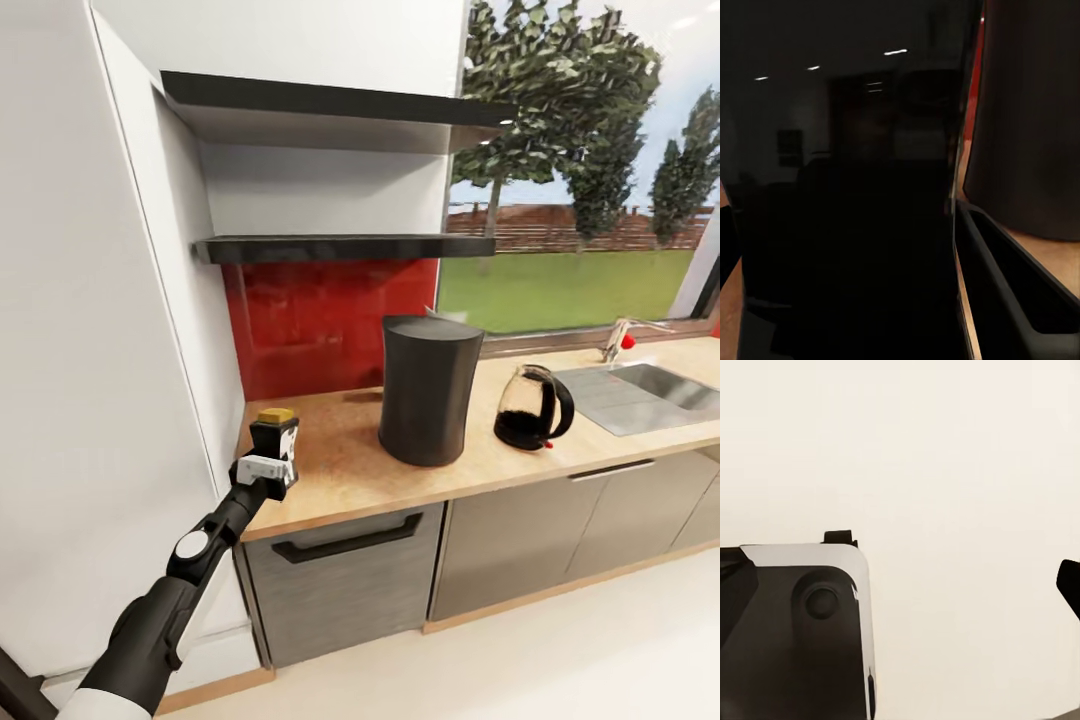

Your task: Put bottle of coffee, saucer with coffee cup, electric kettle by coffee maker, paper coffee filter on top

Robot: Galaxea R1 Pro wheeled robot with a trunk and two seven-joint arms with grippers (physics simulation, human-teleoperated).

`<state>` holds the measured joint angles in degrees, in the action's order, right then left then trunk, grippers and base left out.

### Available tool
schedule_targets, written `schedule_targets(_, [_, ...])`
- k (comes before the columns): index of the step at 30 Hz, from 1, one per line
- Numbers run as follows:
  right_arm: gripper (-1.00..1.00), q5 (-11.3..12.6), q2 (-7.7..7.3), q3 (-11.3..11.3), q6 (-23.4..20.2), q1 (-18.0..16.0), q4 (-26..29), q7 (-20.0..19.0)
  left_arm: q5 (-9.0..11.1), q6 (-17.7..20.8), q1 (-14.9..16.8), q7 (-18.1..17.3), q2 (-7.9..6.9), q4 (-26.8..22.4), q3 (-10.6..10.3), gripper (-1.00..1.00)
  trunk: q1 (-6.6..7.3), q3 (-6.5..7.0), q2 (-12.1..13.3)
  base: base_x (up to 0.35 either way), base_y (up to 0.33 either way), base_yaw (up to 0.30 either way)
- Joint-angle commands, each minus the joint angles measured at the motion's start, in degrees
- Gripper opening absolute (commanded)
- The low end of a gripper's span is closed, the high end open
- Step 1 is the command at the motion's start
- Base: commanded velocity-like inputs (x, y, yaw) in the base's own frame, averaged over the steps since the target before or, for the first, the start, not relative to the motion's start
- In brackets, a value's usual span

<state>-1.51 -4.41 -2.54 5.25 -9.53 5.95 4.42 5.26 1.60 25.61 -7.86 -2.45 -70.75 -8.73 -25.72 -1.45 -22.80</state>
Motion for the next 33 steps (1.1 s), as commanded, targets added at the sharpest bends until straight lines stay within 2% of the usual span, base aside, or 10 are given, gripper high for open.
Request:
schedule_targets(1, [1.00,-0.16,0.01,-0.26,0.23,-0.05,-0.06,0.07,0.54,0.16,0.05,-0.23,-0.02,-0.02,-0.06,-1.00,-0.06,-0.13,-0.12,0.287,0.000,0.000])
schedule_targets(21, [1.00,-0.20,0.01,-0.36,0.29,-0.05,-0.06,0.14,0.71,0.09,0.05,-0.22,-0.02,0.03,-0.06,-1.00,-0.06,-0.13,-0.12,0.328,-0.078,0.000])
schedule_targets(33, [1.00,-0.24,-0.19,-0.37,0.22,-0.05,-0.09,0.15,0.80,-3.84,-0.02,-0.32,0.03,3.46,-0.19,-1.00,-0.06,-0.13,-0.12,0.285,-0.076,-0.007])
